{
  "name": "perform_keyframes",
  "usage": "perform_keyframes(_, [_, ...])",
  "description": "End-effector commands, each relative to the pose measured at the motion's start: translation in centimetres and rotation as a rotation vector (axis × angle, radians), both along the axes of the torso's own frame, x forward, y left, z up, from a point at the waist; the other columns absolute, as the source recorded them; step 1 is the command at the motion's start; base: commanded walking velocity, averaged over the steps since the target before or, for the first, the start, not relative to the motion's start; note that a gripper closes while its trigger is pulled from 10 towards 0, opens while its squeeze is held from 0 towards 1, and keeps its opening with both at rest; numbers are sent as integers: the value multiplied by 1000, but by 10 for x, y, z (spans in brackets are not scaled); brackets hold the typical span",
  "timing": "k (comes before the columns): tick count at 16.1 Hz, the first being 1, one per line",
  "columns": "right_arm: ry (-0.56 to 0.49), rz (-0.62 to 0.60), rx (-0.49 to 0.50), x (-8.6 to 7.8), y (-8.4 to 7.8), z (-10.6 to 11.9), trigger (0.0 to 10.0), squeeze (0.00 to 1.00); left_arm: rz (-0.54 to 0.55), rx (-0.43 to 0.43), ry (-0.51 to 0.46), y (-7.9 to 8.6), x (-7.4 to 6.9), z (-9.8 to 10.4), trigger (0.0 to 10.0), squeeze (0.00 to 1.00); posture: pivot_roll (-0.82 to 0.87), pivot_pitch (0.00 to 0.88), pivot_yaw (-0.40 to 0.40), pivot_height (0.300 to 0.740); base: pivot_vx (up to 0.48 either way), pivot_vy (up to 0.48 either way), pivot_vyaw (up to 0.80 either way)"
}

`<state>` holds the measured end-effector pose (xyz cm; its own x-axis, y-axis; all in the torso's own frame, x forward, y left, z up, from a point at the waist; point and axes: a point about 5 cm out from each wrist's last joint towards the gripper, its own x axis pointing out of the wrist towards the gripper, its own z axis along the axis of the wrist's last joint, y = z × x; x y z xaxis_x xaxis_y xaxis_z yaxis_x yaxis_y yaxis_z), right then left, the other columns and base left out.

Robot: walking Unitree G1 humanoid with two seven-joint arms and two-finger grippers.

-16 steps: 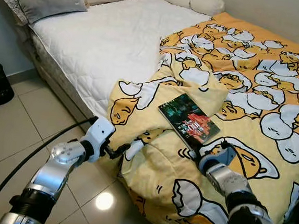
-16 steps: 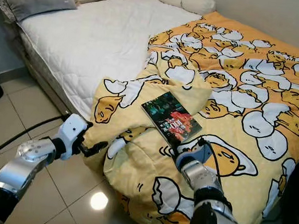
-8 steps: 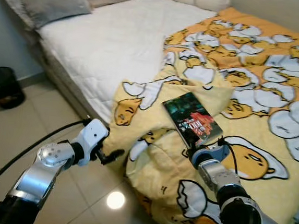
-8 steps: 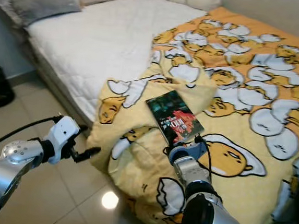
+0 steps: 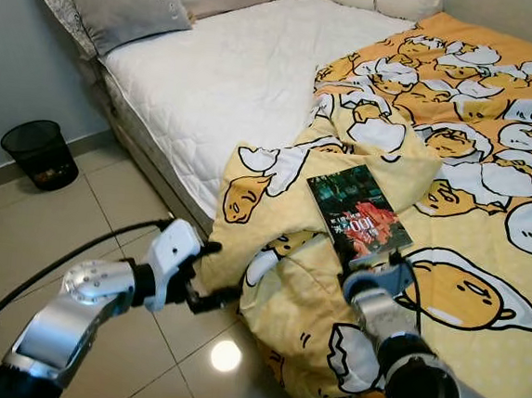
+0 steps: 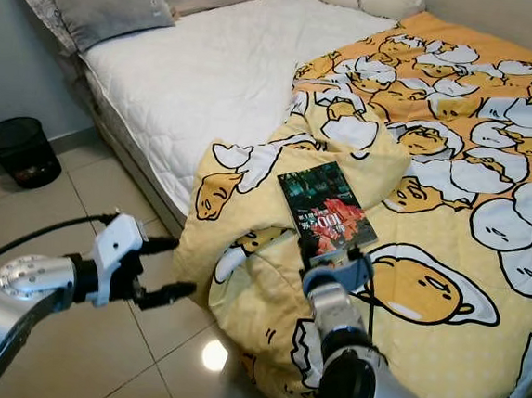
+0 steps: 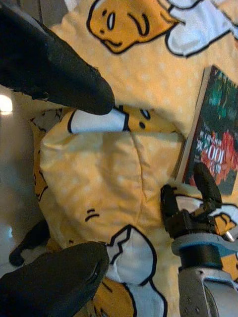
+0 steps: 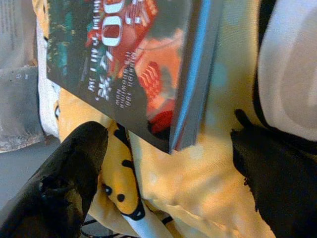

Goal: Clean up the room

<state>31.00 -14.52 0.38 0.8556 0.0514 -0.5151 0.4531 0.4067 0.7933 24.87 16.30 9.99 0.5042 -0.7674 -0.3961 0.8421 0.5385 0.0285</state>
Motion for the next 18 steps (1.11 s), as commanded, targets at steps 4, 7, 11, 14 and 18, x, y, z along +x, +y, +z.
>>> perform_keyframes(4, [-26, -63, 77, 2, 4, 2, 10000, 0, 18, 32, 22, 10, -8, 2, 10000, 992, 191, 0, 120, 740, 0, 0, 0])
perform_keyframes(7, [-131, -127, 152, 20, 3, 23, 10000, 0, 42, 52, 43, 17, -21, 2, 10000, 992, 220, 0, 104, 740, 0, 0, 0])
perform_keyframes(11, [-171, -175, 200, 30, 0, 36, 7725, 0, 73, 53, 48, 19, -27, 1, 10000, 996, 228, 0, 72, 740, 0, 0, 0])
perform_keyframes(14, [-178, -185, 207, 33, -2, 39, 2667, 0, 93, 44, 44, 17, -28, 0, 10000, 992, 232, 0, 56, 740, 0, 0, 0])
perform_keyframes(18, [-180, -190, 209, 34, -2, 40, 0, 0, 101, 42, 44, 16, -30, 0, 10000, 996, 235, 0, 54, 740, 0, 0, 0])
